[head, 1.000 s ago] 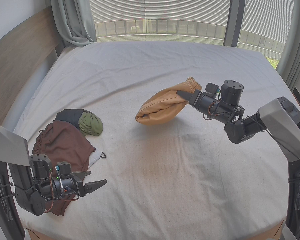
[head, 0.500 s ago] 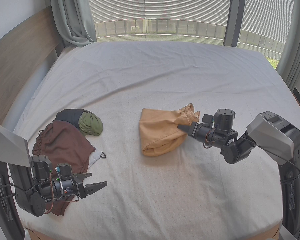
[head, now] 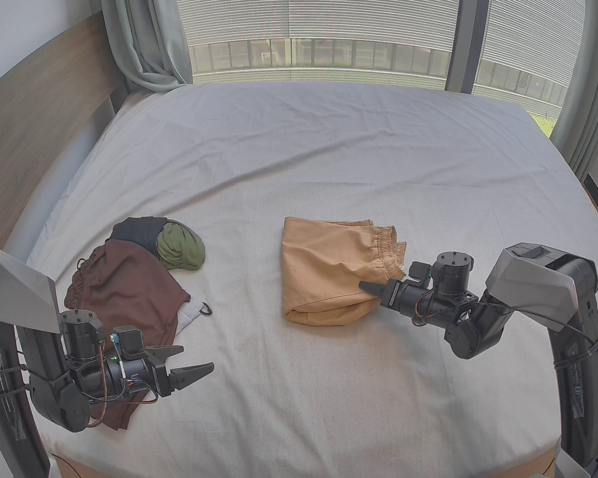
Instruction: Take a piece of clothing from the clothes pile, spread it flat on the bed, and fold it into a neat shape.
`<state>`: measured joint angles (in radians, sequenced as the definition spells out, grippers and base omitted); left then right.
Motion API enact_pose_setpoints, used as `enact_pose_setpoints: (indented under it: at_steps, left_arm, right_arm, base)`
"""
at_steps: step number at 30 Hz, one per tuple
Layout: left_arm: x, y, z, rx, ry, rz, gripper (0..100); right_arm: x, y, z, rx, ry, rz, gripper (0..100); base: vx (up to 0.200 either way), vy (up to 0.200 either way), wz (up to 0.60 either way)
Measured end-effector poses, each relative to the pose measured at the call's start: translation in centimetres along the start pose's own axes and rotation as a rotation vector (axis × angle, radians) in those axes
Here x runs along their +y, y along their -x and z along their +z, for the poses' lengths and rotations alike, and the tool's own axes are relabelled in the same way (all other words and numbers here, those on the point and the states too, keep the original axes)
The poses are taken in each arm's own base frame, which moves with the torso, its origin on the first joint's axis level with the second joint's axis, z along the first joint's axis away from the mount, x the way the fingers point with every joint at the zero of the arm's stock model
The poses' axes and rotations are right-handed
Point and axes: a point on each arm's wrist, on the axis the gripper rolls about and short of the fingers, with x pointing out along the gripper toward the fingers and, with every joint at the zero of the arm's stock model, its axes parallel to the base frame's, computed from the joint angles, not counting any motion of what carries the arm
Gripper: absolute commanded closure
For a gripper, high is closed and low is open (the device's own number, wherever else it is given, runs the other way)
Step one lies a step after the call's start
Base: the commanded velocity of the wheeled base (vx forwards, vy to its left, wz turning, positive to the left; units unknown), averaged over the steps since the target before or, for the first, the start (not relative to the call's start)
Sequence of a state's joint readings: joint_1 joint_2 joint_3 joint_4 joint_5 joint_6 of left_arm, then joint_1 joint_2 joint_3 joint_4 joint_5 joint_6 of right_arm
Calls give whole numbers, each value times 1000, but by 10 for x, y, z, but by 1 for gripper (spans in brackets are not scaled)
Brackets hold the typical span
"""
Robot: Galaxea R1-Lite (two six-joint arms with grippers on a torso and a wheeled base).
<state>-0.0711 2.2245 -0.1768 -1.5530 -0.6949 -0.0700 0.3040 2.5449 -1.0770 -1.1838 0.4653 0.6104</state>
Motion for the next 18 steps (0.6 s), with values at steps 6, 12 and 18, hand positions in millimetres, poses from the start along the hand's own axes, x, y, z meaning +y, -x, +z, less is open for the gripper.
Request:
enact_pose_setpoints:
  at_steps: [6,12,18]
  left_arm:
    - [0,0,0,-1,-1,0,0]
    - [0,0,1,-3,-2,1,0]
    - [0,0,1,-5,-4,0,0]
  right_arm:
    - [3,20,-26,99,14,-45,0]
    - [18,40,-49,193,59,-57,0]
    - [57,55,-55,216,146,22,0]
  base:
    - [0,0,0]
    - [0,0,0]
    - [0,0,0]
